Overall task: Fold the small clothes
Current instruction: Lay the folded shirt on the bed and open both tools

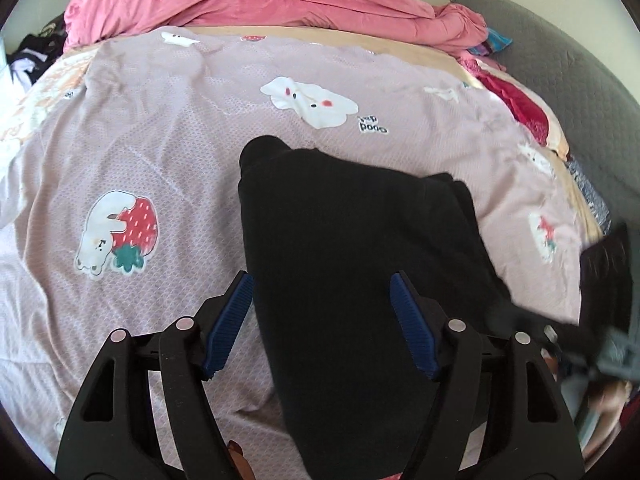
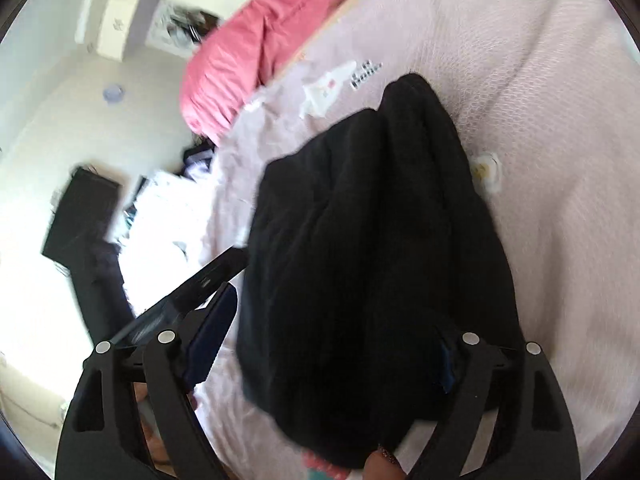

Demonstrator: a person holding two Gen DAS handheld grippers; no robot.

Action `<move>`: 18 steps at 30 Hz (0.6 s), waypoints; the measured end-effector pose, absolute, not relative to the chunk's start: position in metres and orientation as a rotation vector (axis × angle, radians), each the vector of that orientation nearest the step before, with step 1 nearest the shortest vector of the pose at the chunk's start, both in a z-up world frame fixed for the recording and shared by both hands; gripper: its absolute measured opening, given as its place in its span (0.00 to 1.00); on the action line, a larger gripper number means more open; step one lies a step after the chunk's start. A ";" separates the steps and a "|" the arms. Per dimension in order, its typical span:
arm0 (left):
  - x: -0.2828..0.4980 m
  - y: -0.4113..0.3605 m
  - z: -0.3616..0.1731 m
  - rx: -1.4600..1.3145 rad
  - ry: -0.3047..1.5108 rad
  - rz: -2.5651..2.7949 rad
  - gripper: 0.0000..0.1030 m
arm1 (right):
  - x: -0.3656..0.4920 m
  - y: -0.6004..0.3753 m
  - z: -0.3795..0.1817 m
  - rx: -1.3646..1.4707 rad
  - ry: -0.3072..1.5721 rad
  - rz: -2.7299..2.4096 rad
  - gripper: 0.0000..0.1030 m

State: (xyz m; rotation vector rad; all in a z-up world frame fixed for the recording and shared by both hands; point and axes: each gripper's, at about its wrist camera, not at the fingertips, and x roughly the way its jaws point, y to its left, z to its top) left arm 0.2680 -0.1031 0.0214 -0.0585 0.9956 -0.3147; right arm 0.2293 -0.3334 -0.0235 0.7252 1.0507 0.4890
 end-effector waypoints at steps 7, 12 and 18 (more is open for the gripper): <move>0.258 -0.113 0.019 0.039 0.955 -0.301 0.67 | 0.243 -0.331 -0.027 0.604 1.010 0.452 0.58; 0.258 -0.116 0.014 0.046 0.962 -0.306 0.69 | 0.256 -0.325 -0.033 0.548 0.975 0.465 0.28; 0.257 -0.118 0.015 0.027 0.952 -0.320 0.70 | 0.247 -0.314 0.002 0.362 0.837 0.459 0.22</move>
